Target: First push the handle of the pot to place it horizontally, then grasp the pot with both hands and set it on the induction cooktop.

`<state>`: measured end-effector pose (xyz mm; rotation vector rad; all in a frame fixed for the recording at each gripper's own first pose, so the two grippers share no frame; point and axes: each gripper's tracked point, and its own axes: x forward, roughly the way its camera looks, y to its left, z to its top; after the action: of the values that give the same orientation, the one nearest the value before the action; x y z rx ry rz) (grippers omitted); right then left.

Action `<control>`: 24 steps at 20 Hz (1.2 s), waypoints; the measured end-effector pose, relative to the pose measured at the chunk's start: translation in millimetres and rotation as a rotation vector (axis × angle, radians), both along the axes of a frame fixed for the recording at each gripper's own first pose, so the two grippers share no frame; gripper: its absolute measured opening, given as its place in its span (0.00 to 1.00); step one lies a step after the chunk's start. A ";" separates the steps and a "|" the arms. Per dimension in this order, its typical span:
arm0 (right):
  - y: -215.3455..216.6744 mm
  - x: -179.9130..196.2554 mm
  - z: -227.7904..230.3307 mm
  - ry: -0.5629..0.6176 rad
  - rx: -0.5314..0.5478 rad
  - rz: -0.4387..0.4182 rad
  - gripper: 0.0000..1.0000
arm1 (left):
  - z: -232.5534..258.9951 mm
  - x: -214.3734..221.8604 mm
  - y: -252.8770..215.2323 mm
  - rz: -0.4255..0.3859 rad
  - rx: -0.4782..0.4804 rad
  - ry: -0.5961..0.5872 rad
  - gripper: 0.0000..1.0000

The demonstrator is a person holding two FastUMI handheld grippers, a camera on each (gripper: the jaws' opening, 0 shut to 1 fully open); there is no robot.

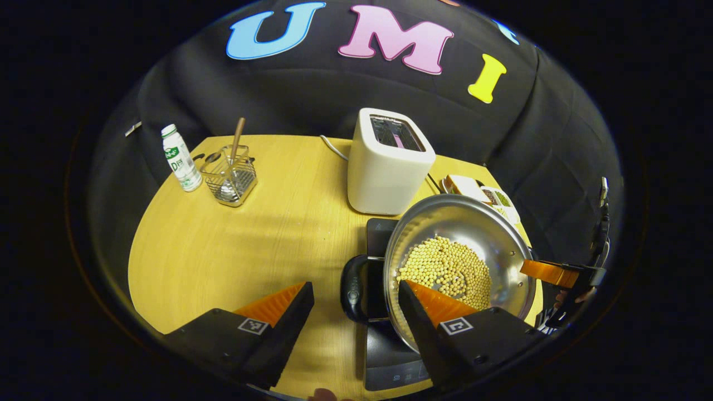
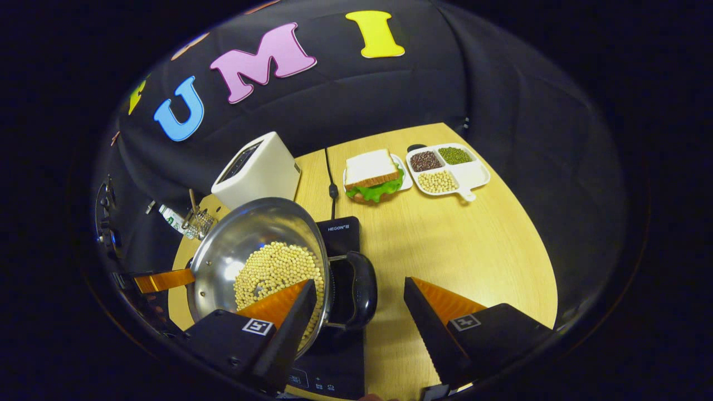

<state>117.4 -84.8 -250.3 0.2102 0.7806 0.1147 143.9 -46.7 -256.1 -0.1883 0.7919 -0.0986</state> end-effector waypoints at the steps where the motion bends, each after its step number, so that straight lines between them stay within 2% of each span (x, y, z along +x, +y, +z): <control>1: -2.9 -5.5 10.6 -0.034 -0.019 -0.012 0.99 | 9.8 -5.6 5.5 0.011 0.003 -0.031 0.96; 4: -7.2 -17.3 49.4 -0.152 -0.079 -0.032 0.99 | 48.3 -25.8 22.6 0.032 0.013 -0.144 0.96; 7: -0.9 -31.5 106.9 -0.297 -0.114 -0.037 0.99 | 94.8 -51.6 38.1 0.063 0.016 -0.281 0.95; 11: 9.6 -61.5 188.5 -0.511 -0.136 -0.050 0.99 | 145.6 -95.8 61.6 0.094 0.076 -0.436 0.95; 14: 17.1 -97.4 230.1 -0.608 -0.109 -0.083 0.99 | 178.6 -135.4 68.6 0.108 0.117 -0.550 0.95; 17: 19.8 -133.9 261.1 -0.711 -0.101 -0.096 0.98 | 204.7 -174.9 71.5 0.135 0.120 -0.633 0.95; 19: 17.2 -157.4 273.1 -0.778 -0.135 -0.099 0.98 | 218.3 -200.7 79.7 0.166 0.106 -0.680 0.95; 24: 22.5 -210.4 276.1 -0.822 -0.144 -0.101 0.98 | 219.0 -243.7 102.7 0.231 0.144 -0.748 0.95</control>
<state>-93.0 -62.3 25.8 0.0512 -0.0418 0.0407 -99.8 56.1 -37.1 -0.0921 0.0275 0.1056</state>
